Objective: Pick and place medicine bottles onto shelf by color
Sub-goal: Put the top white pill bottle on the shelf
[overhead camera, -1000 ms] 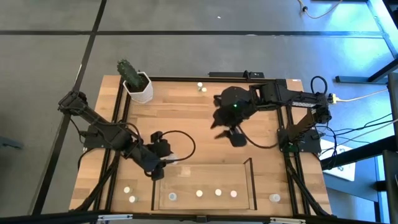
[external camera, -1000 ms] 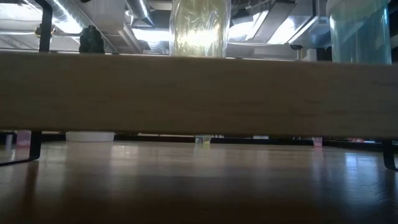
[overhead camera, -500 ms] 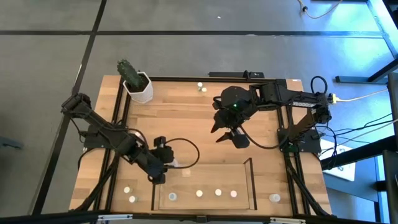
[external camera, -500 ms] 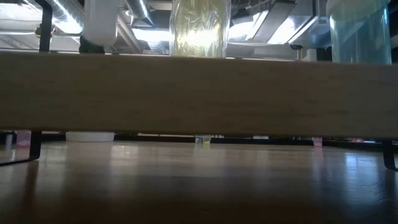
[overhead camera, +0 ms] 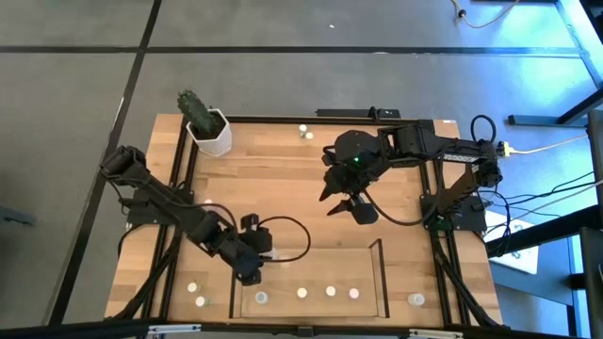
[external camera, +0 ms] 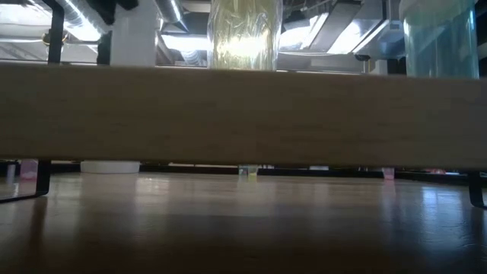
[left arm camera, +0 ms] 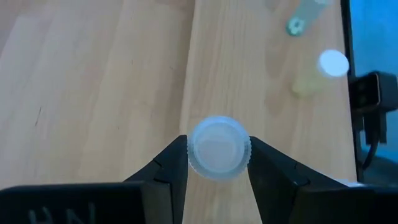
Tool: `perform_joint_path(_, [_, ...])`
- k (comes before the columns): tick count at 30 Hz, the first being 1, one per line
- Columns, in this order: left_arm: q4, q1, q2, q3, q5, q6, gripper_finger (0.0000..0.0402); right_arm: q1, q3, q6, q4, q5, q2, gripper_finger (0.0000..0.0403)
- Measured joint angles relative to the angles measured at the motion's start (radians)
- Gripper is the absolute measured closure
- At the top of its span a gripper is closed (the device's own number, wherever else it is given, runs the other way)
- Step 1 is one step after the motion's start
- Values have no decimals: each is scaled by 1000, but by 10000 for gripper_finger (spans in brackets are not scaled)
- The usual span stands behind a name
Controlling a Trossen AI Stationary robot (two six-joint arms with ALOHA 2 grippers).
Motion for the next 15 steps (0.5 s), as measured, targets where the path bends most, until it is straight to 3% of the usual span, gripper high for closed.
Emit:
perform_joint_path(6, [15, 18, 7, 0, -4, -90, 273, 0, 0, -2, 0, 0, 0, 207])
perform_joint_path(15, [16, 20, 45, 1, 27, -34, 273, 0, 0, -4, 2, 0, 0, 207])
